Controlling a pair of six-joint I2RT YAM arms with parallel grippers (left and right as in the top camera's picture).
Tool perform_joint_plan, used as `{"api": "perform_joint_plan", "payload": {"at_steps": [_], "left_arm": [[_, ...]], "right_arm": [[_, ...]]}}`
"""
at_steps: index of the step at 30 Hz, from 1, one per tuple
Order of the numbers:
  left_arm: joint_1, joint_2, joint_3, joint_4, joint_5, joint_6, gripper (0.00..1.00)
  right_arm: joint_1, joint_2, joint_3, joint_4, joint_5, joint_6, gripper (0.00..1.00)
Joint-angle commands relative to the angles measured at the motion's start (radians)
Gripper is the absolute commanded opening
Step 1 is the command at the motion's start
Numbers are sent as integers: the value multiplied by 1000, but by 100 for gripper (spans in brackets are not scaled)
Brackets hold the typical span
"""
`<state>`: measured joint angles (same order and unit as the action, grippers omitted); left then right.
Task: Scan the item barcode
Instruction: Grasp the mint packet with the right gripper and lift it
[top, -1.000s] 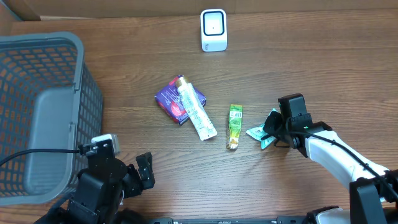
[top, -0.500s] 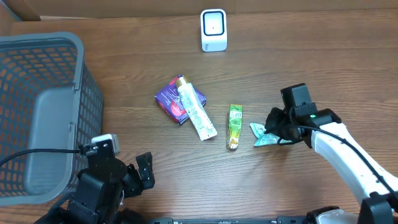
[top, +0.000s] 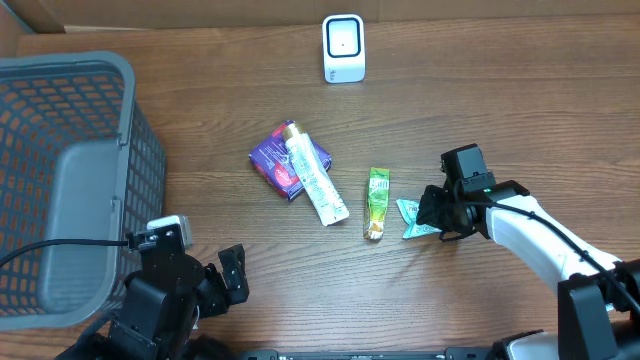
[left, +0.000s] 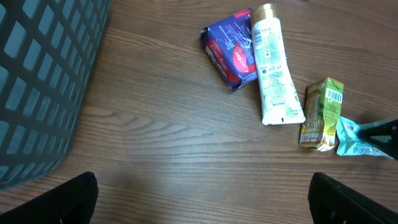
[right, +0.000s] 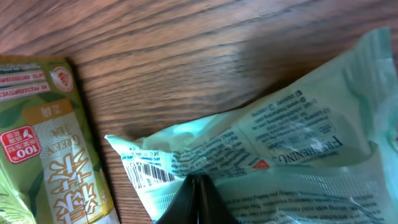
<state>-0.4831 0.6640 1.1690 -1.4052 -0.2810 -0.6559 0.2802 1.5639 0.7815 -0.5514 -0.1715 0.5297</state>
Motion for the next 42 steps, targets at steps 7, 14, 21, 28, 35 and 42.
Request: {"api": "perform_joint_plan", "payload": {"at_steps": [7, 14, 21, 28, 35, 42], "left_arm": [[-3, -1, -8, 3, -6, -18, 100], [-3, -1, -8, 3, -7, -18, 100], [-3, -1, -8, 3, -6, -18, 100], [-3, -1, -8, 3, -6, -18, 100], [-3, -1, -8, 3, -7, -18, 100], [-3, -1, -8, 3, -7, -18, 100]], "right_arm": [[8, 66, -33, 121, -6, -13, 52], [-5, 65, -32, 191, 100, 95, 54], [-56, 30, 129, 68, 28, 2, 63], [-151, 19, 378, -311, 130, -208, 77], [-246, 73, 322, -322, 126, -333, 81], [-297, 220, 317, -315, 35, -434, 68]]}}
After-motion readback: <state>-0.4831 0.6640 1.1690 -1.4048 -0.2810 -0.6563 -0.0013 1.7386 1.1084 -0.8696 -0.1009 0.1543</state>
